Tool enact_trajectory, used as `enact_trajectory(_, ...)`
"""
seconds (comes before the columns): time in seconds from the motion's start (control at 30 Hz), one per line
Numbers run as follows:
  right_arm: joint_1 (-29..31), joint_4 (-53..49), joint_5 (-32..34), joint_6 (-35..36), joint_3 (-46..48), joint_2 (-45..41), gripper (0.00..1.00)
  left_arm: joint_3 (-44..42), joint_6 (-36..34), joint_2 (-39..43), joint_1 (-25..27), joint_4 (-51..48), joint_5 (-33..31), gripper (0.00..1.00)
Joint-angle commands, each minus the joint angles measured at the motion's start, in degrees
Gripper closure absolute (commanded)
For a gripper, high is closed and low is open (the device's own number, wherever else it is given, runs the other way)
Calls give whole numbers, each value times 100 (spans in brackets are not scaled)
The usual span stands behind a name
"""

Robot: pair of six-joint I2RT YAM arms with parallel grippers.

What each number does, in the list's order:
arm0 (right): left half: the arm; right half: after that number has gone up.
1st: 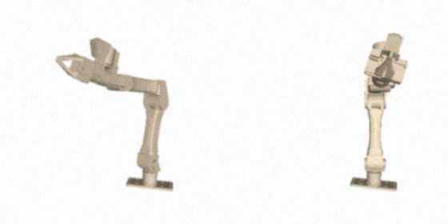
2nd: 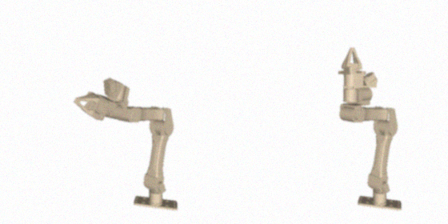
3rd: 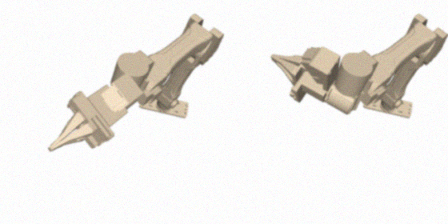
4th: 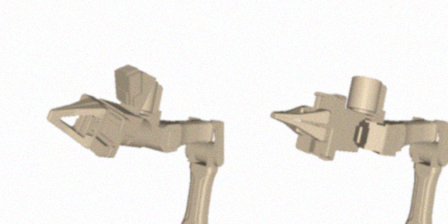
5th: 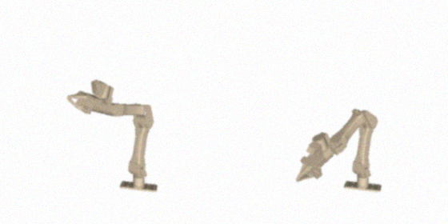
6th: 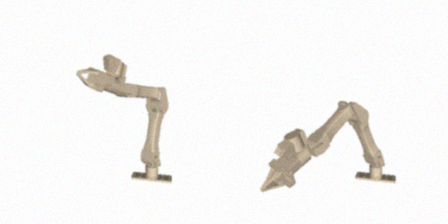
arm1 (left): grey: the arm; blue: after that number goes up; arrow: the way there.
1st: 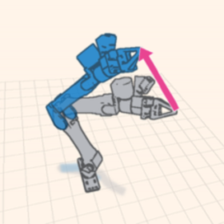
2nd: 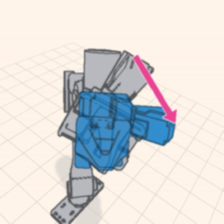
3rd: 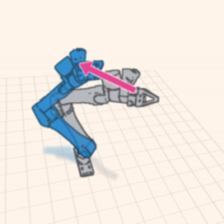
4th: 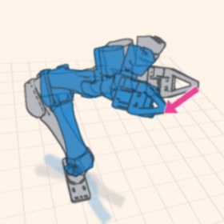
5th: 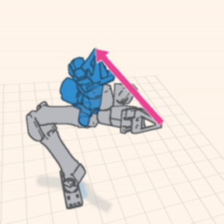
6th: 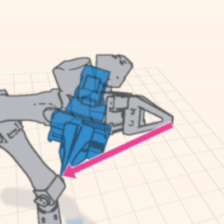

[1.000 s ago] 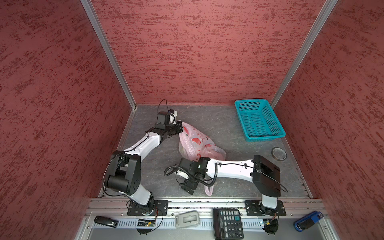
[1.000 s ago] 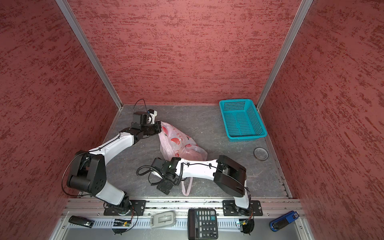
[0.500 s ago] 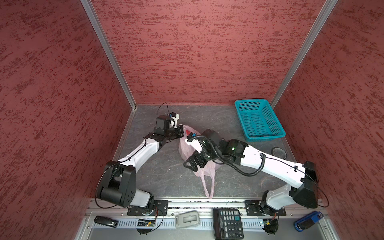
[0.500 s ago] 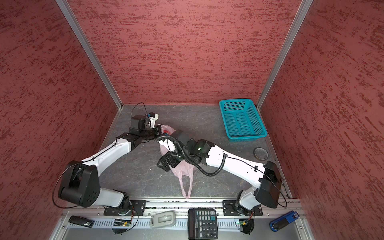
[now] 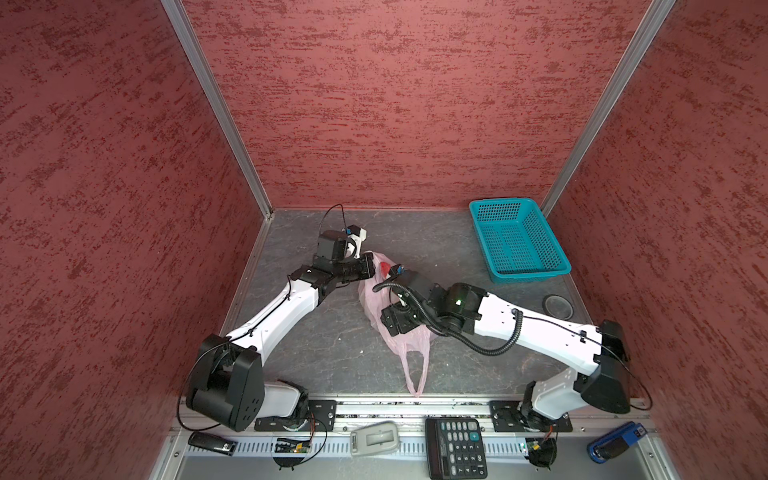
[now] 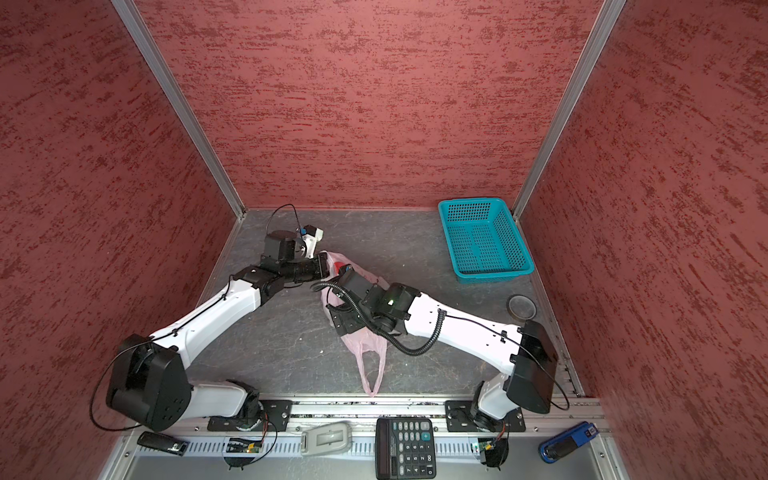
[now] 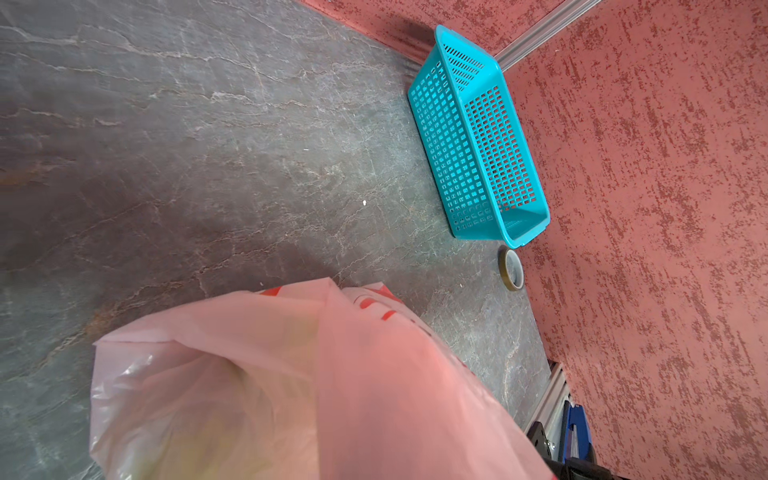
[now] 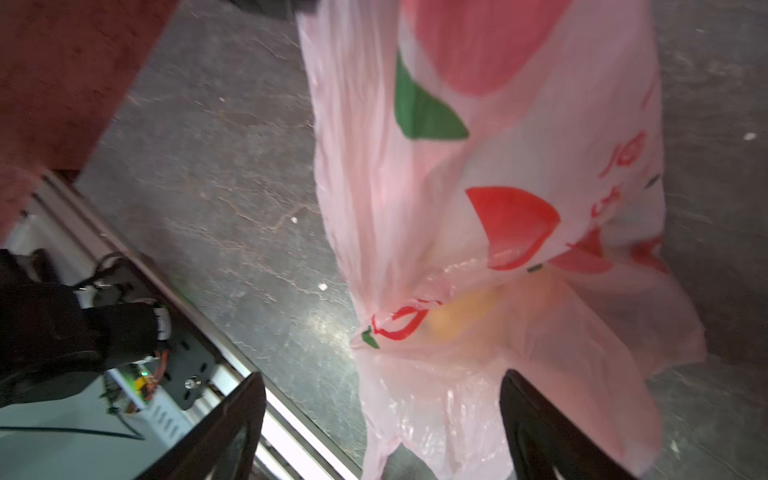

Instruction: Untie the knot of the plastic bag and take out the fruit

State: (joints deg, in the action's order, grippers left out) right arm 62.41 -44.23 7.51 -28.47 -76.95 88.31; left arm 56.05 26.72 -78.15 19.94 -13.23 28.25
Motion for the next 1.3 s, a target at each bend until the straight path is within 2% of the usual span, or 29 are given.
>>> enact_trajectory(0.0, 92, -114, 720, 82, 207, 139, 10, 197, -35, 89, 25, -131, -56, 100)
enact_trajectory(0.13, 240, -460, 1041, 191, -48, 669, 11, 239, -70, 88, 27, -182, -90, 100)
enact_trajectory(0.23, 328, -607, 1141, 218, -61, 917, 20, 230, -65, 99, 13, -162, -100, 100)
enact_trajectory(0.27, 341, -567, 1109, 226, -23, 913, 30, 225, -70, 105, 8, -162, -109, 100)
enact_trajectory(0.3, 342, -546, 1091, 219, 27, 897, 45, 216, -75, 121, 3, -179, -121, 100)
enact_trajectory(0.37, 342, -620, 1144, 186, 48, 816, 68, 202, -107, 135, -8, -211, -126, 100)
enact_trajectory(0.43, 333, -838, 1348, 74, 22, 649, 100, 186, -169, 173, -22, -279, -131, 100)
enact_trajectory(0.6, -33, -1322, 1414, -277, 201, -264, 100, 47, -383, 294, -22, -470, -49, 100)
enact_trajectory(0.83, -1503, -1881, 1604, -395, 815, -1459, 100, -171, -606, 500, 272, -989, 225, 100)
enact_trajectory(0.93, -2038, -1934, 1835, -269, 1091, -1502, 100, -244, -657, 609, 437, -1257, 202, 100)
enact_trajectory(1.07, -2595, -1284, 1767, -20, 1693, -1240, 100, -391, -496, 697, 528, -1231, 164, 100)
enact_trajectory(1.13, -2674, -954, 1592, 154, 1825, -1000, 100, -325, -458, 632, 556, -1245, 148, 100)
enact_trajectory(1.2, -2672, -1105, 1571, 245, 1582, -781, 100, -144, -447, 550, 593, -1334, 154, 100)
enact_trajectory(1.23, -2678, -1245, 1525, 276, 1403, -755, 91, -60, -457, 511, 604, -1403, 147, 100)
enact_trajectory(1.27, -2675, -1387, 1365, 350, 1185, -788, 75, 61, -472, 459, 615, -1502, 139, 100)
